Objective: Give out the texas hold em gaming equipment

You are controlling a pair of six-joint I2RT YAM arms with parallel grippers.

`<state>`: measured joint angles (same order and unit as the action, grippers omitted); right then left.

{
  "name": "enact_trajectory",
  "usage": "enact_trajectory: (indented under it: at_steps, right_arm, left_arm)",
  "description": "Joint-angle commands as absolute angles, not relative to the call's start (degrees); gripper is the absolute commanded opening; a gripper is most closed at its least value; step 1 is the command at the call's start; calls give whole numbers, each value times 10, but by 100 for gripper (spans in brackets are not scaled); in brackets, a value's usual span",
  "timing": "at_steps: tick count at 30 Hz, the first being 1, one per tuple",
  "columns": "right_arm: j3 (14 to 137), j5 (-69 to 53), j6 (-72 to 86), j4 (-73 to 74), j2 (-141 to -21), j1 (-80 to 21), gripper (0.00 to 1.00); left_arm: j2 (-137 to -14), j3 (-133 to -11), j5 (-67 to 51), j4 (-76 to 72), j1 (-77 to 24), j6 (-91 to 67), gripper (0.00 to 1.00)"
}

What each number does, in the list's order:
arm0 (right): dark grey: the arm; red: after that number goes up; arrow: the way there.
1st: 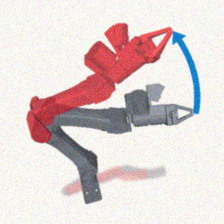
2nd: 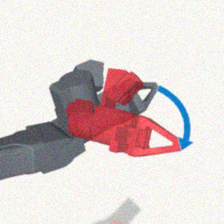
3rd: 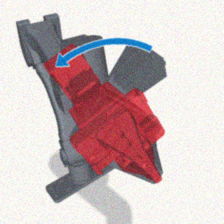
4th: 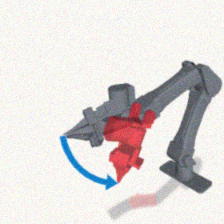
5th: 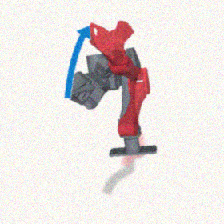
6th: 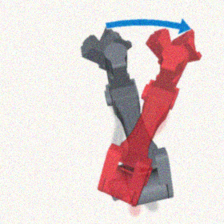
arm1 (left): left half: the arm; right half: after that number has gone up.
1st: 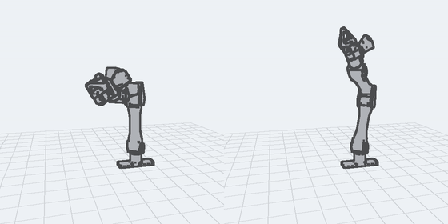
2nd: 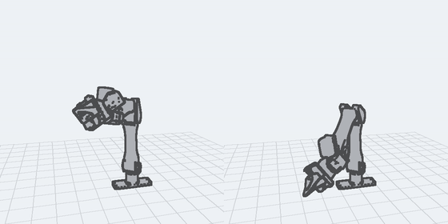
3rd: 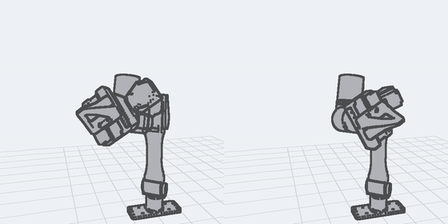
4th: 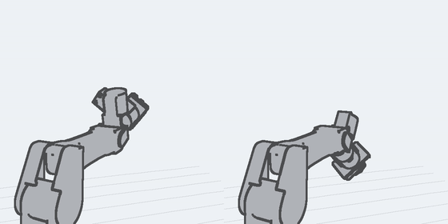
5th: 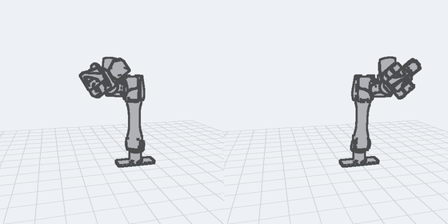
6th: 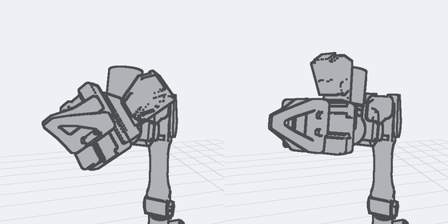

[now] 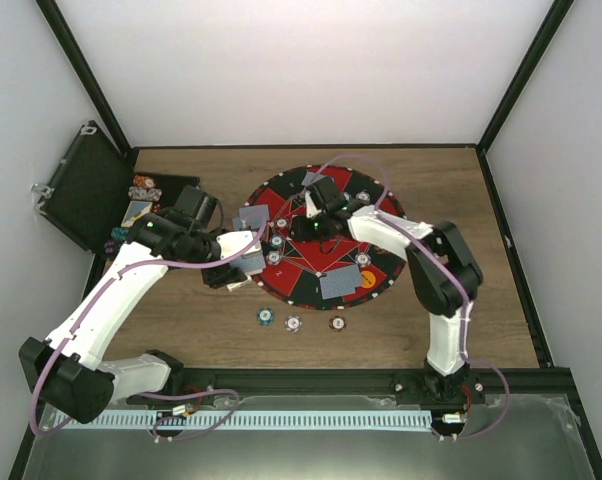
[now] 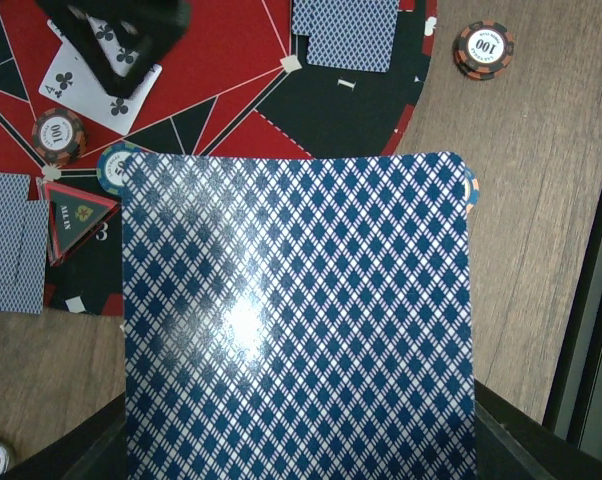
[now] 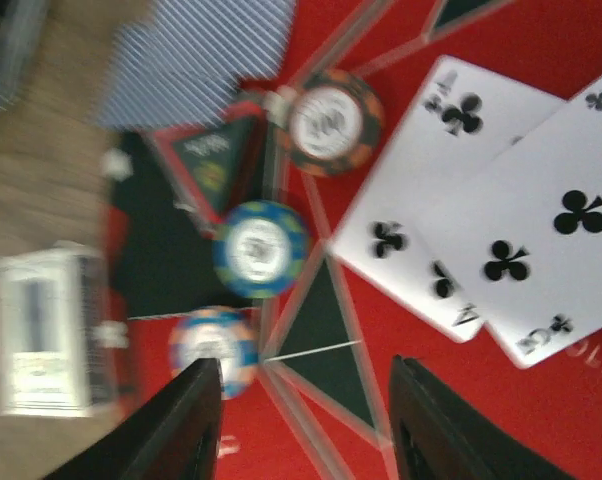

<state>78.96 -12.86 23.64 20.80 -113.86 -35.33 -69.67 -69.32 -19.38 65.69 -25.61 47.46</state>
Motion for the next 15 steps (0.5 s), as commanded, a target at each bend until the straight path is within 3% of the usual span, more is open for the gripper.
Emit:
enact_trajectory:
  at_steps: [1,3,7,15]
  right_arm:
    - [785,-216,252,186,-1023,-350,59]
    - [777,-262,268,175,-989,-350,72]
    - [741,-347,308,143,-933,-350,89]
    - [640,-476,401,25,-875,-359,95]
  left_arm:
    - [-690,-700,-203,651,-257,483,11]
    - [-690,-700,-204,651,-257,483,11]
    - [-691,-700,-207,648,-256,483,11]
    - [-698,-706,-217,648,-257,479,11]
